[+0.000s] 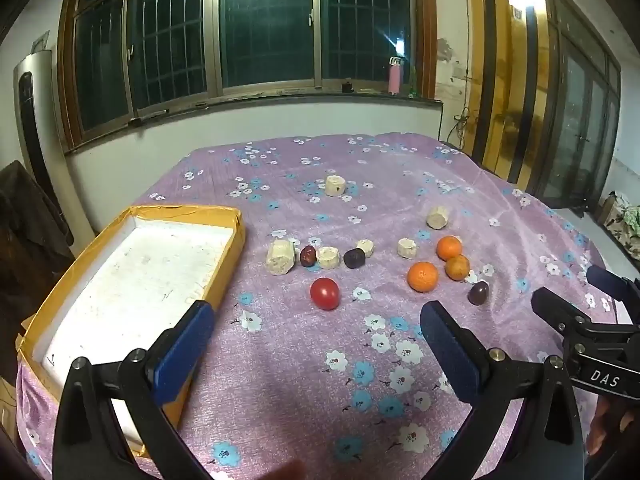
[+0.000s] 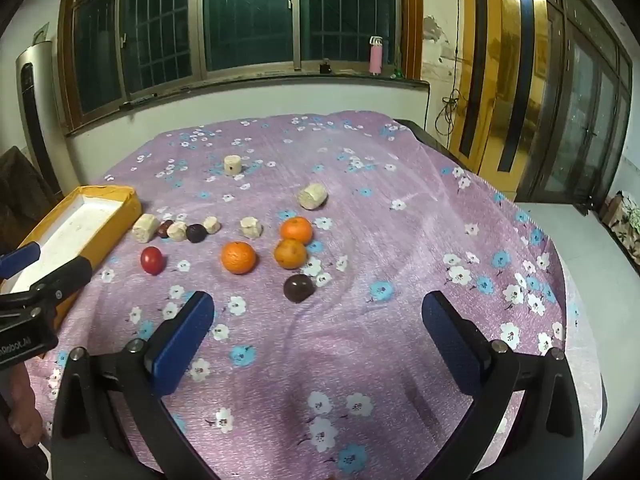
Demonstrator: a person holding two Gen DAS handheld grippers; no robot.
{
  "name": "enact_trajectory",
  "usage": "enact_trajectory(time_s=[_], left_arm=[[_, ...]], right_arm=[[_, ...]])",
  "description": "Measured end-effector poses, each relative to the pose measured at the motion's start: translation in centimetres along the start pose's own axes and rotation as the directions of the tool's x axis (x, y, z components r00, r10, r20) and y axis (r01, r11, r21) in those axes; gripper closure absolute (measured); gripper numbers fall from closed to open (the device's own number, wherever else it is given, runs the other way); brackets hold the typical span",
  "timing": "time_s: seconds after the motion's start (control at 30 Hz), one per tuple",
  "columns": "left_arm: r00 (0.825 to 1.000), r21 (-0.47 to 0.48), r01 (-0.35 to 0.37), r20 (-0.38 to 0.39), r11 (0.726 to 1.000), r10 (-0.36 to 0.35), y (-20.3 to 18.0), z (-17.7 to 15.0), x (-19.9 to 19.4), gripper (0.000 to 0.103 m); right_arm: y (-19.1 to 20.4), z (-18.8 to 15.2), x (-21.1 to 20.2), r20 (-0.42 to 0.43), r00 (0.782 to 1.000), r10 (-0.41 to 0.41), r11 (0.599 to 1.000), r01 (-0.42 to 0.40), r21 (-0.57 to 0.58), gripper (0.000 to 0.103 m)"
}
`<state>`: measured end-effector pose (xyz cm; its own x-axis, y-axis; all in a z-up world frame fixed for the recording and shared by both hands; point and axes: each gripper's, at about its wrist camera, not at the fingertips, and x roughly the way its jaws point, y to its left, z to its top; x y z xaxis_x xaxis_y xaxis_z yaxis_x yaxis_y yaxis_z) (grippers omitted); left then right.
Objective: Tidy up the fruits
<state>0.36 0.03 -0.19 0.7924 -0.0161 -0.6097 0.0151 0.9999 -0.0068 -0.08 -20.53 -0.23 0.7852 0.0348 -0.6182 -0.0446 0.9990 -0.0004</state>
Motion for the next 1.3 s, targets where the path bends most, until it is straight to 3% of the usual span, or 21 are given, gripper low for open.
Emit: enact_trajectory(time_s=[0.1,0.17,0.47,1.3], left_arm=[[1.000,-0.032,0.024,0.003,0.999,-0.024,0.9,0.3,0.0,0.000],[0.999,-0.011,-0.003,0.033,1.000,0.003,0.8,0.2,-0.7,0.000],[1.000,-0.025,-0.010,0.019,1.000,0.010,1.3,-0.8,-0.7,0.000],[0.999,-0.056,-0.033,-0.020,0.998,0.032,2.3,-0.8,-0.1,0.000]], right_arm=[[0.1,-0.3,-0.1,0.004,1.000,0.004,1.000,-0.004,0.001,0.000],[0.3,0.2,0.0,-0.006,1.000,0.016,1.000,-0.016,-0.013,0.000],[1.0,-0.8,-1.5,0.033,0.999,0.035,0.999,-0.034,-0.009,0.000],[1.0,-1.5,-1.3,-0.002,0.999,0.045,0.999,-0.045,-0.009,0.000]])
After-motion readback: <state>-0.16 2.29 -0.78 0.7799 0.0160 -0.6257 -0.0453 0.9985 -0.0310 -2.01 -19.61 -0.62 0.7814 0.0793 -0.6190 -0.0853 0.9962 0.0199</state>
